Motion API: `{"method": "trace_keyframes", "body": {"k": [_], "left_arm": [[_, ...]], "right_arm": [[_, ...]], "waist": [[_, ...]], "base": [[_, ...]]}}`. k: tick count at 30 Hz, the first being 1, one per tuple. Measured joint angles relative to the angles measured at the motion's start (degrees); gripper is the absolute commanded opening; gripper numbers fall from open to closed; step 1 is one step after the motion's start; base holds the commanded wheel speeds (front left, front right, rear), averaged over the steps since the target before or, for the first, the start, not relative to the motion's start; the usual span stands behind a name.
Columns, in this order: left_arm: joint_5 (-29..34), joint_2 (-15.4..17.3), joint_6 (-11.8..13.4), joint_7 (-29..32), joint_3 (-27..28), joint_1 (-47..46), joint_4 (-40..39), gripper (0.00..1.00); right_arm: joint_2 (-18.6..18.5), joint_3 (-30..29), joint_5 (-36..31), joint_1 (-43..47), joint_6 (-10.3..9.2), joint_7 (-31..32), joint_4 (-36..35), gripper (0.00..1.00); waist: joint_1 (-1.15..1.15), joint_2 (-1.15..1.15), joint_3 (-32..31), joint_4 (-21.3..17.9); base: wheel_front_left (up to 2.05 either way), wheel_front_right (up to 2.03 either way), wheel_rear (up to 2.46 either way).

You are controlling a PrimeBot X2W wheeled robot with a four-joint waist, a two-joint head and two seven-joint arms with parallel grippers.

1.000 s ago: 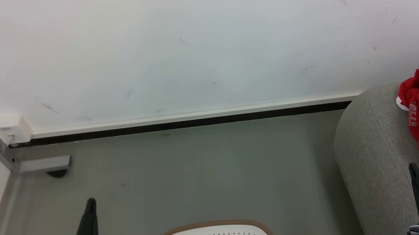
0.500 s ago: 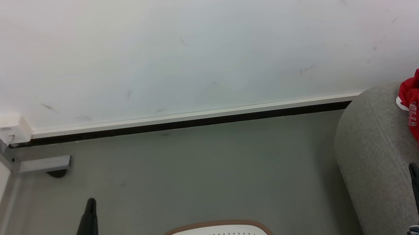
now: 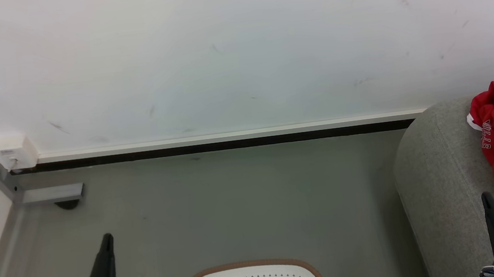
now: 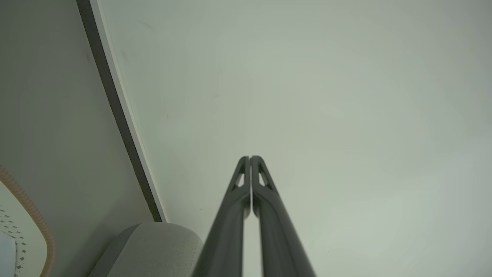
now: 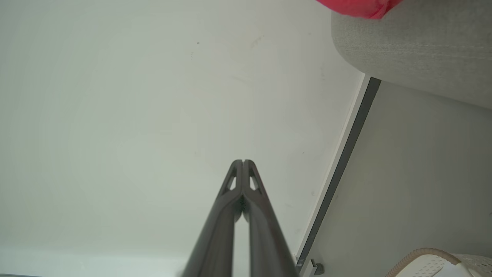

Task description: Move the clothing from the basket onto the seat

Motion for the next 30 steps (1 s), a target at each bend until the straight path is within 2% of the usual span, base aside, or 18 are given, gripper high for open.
{"method": "trace_keyframes", "body": {"k": [30], "left_arm": [[0.0, 0.0, 0.0, 0.0, 0.0, -0.01, 0.0, 0.0]], "right_arm": [[0.07, -0.11, -0.09, -0.01, 0.0, 0.01, 0.0, 0.0]], "waist": [[0.0, 0.0, 0.0, 0.0]], "base": [[0.0, 0.0, 0.0]]}}
